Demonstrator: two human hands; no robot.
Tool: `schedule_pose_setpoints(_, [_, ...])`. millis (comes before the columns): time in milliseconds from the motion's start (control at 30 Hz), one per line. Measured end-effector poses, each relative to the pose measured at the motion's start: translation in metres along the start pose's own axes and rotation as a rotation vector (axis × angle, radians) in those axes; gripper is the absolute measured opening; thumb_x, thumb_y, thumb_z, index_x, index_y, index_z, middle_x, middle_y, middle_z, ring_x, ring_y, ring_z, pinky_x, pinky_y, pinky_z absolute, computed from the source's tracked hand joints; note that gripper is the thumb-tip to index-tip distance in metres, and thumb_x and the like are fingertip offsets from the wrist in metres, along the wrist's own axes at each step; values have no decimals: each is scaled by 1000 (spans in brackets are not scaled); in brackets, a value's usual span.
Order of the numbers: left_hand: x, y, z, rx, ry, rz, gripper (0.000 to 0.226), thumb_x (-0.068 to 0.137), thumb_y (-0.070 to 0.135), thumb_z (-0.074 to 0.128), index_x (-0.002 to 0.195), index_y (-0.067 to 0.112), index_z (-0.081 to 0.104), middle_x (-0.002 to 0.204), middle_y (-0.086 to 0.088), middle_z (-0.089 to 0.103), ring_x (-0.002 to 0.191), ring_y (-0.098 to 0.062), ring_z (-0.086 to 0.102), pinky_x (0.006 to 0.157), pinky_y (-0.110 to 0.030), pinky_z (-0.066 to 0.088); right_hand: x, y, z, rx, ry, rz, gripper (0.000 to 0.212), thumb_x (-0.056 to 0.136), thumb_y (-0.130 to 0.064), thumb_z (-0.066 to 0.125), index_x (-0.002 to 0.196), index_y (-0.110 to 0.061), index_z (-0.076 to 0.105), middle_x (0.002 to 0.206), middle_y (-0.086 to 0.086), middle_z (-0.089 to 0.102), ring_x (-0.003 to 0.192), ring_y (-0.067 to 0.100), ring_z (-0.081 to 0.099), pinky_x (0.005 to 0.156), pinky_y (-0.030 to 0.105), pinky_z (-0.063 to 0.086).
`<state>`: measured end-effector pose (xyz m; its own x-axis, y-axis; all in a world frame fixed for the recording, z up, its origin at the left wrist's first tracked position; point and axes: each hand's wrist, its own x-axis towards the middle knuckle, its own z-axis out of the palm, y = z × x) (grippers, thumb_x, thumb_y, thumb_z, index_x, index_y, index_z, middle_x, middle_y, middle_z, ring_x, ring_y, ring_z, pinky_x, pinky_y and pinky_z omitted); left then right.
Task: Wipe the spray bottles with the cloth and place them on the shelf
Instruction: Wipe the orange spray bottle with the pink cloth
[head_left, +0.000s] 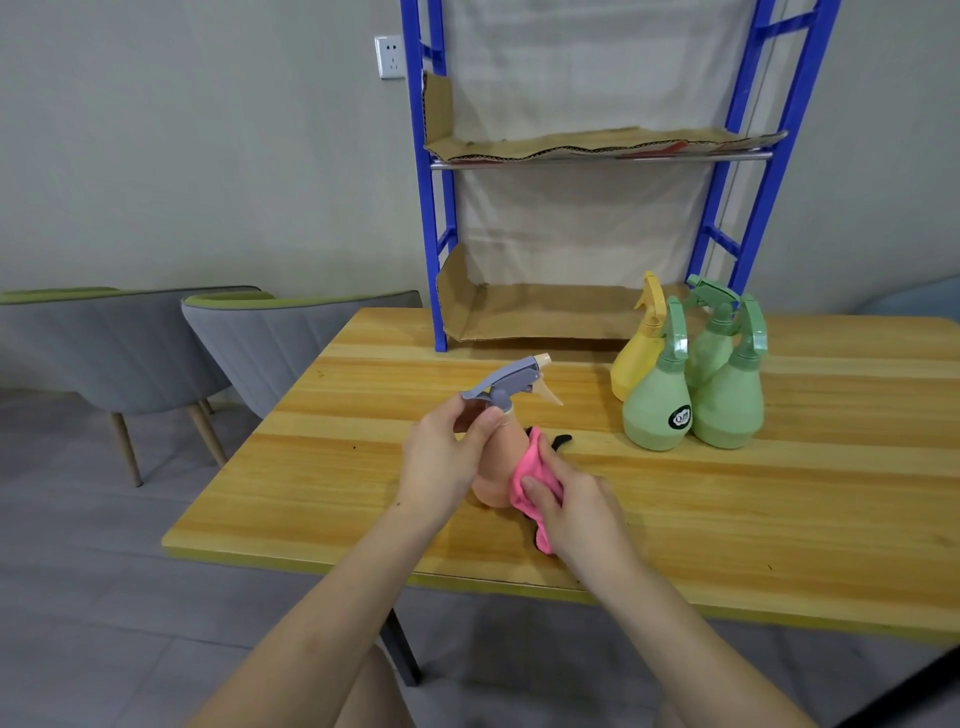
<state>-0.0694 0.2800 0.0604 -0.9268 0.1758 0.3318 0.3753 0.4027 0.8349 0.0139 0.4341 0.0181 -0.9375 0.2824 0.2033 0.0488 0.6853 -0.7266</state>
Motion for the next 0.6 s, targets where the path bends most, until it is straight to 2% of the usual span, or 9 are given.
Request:
schedule_pose_setpoints(67, [0,2,0,25,-3,4,23,101,40,64,112,23,75,103,12,76,101,-9,70,94,-40,56,1,-10,-4,53,7,-21,59,105,-34,62,160,-37,40,87,1,70,75,22,64,59,23,45])
schedule_pose_setpoints(133, [0,3,0,33,-12,12,21,101,39,65,111,24,75,100,15,76,99,-6,70,91,-35,56,6,-22,-3,134,62,-65,57,104,-35,64,157,-37,44,83,-5,67,65,16,60,55,19,45])
schedule_pose_setpoints(233, [0,4,-1,27,-25,17,19,101,38,65,110,24,75,98,16,75,96,0,68,84,-26,52,18,-31,1,175,131,-108,56,102,-33,67,156,-30,49,88,0,70,72,11,54,67,21,44])
schedule_pose_setpoints(300, [1,3,-2,34,-31,18,13,100,37,66,107,28,73,95,19,74,94,3,67,81,-22,50,15,-27,2,139,113,-112,57,103,-32,66,157,-32,46,82,-4,65,71,10,51,63,17,39])
schedule_pose_setpoints(367, [2,2,-1,32,-23,14,14,101,37,66,107,28,73,97,18,74,97,0,68,84,-25,52,8,-13,-1,94,61,-89,60,104,-32,65,159,-37,41,79,-8,60,69,11,53,63,23,42])
schedule_pose_setpoints(433, [2,1,1,41,-12,14,23,101,39,64,113,22,74,104,12,76,101,-8,69,90,-33,55,2,1,-3,15,-8,-47,64,104,-32,64,162,-37,36,85,0,68,77,20,61,72,35,49])
schedule_pose_setpoints(500, [2,1,2,58,-8,18,29,102,40,62,118,19,73,108,8,76,103,-11,69,92,-36,55,2,7,-3,-25,-59,-8,65,104,-33,65,162,-34,36,95,7,74,86,26,65,76,36,51])
schedule_pose_setpoints(600, [0,3,3,86,-3,26,30,103,40,60,120,18,72,111,7,75,105,-12,68,89,-31,52,5,0,-4,25,-30,2,61,103,-34,66,159,-32,42,82,2,66,72,20,58,60,24,43])
